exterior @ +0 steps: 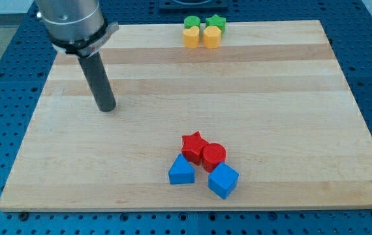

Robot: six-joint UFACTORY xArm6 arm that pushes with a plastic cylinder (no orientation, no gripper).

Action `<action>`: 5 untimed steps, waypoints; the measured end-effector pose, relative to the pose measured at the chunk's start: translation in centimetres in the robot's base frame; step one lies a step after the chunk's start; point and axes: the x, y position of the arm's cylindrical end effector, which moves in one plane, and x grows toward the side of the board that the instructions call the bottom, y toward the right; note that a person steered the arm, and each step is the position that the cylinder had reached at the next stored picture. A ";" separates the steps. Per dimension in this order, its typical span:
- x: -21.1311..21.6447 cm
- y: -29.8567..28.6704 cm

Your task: Touch the bottom of blue cube

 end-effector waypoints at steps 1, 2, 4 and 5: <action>3.6 0.2; 7.9 0.2; 15.2 3.1; 17.0 6.8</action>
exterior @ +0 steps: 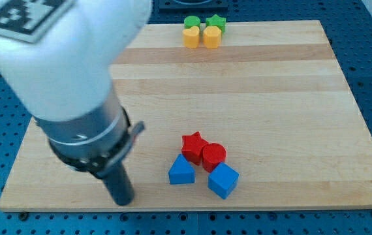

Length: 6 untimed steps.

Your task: Touch the bottom of blue cube

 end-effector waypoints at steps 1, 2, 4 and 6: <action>0.1 4.2; 0.1 8.3; -0.9 13.6; -4.0 15.1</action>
